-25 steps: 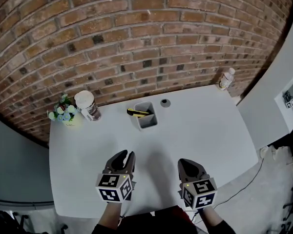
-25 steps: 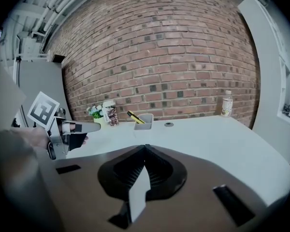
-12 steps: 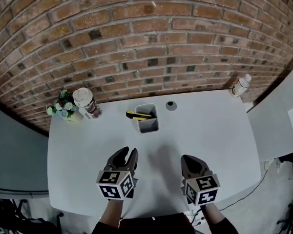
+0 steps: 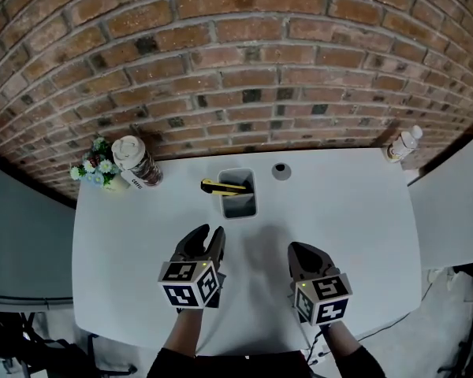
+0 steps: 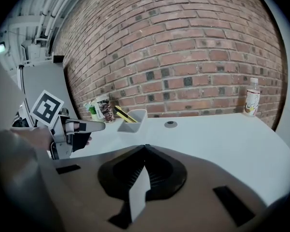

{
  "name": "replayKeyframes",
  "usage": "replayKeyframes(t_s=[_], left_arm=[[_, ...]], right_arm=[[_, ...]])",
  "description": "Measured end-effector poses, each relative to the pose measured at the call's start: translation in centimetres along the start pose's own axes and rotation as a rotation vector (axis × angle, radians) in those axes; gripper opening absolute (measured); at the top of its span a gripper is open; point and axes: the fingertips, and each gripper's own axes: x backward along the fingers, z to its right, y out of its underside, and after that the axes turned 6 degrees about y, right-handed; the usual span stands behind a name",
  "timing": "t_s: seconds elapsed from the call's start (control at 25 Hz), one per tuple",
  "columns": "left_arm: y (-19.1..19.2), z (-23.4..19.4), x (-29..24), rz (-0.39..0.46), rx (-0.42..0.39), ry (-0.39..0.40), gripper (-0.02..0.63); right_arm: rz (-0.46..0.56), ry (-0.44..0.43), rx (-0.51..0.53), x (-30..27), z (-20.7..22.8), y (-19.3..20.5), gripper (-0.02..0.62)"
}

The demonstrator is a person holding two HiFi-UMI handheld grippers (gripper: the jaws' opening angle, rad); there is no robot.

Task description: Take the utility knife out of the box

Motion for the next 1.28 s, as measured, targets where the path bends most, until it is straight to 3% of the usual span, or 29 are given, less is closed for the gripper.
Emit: replayKeyframes(t_s=[1.28], left_arm=[[-4.1,-2.9,-8.8,0.027,0.038,-0.032,0.167]], right_arm=[[-0.049,-0.087,0.043,-8.8,1.5,-2.5,0.008]])
